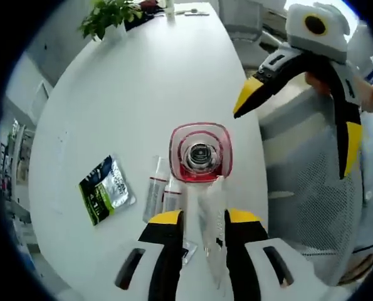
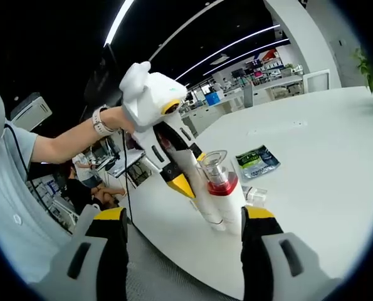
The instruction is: Arrange the skincare products in the storage area until every visible bottle or jar stands upright without overlapping.
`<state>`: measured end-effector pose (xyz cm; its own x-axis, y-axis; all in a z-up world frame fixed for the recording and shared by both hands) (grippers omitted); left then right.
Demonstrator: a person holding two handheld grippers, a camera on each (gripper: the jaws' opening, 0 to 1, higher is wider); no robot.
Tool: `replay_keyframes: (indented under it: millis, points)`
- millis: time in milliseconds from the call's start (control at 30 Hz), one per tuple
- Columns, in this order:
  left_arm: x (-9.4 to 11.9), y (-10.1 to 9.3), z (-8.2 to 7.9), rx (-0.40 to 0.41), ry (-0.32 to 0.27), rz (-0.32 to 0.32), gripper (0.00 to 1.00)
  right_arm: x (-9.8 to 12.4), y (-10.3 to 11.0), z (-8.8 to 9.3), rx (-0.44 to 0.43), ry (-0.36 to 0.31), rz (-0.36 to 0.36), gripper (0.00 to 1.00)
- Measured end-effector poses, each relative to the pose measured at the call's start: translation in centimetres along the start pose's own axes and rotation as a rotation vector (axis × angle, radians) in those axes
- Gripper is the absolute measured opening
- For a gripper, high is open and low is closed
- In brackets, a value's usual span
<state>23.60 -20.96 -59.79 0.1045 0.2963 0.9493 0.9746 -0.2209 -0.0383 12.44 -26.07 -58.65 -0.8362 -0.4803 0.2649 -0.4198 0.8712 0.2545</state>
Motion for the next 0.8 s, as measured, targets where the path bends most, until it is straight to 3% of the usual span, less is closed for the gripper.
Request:
replay_keyframes:
  millis: [167,433,633,800]
  points:
    - [1.2,-0.5,-0.6,-0.061,-0.057,-0.028,0.11,-0.3,0.3,0.0,0.008,0.008,-0.011,0.74]
    - [1.8,-1.0,-0.7,-0.099,-0.049,-0.056,0.08,-0.2,0.4,-0.2,0.012,0.009,-0.013,0.74]
    - [1.8,-0.7,-0.6,-0.055,-0.051,-0.079,0.08,-0.1,0.4,-0.1,0.013,0.011,-0.009,0.73]
    - [1.8,-0.5,-0.6,-0.065,-0.052,-0.082,0.08,-0.1,0.5,-0.1,0.013,0.014,-0.011,0.73]
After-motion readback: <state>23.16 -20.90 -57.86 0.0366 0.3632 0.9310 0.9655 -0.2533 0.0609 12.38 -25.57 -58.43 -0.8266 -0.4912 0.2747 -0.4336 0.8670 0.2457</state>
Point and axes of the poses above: the point that each gripper's makers call its tool centre point, and the gripper's own axes: x roughly backward along the fingers, y roughly to its left, z roughly out of its underside, the point moved 4 cm from there along x, roughly backward along the fingers, and after that the axes turned 10 degrees about x, right-handed, at the moved point
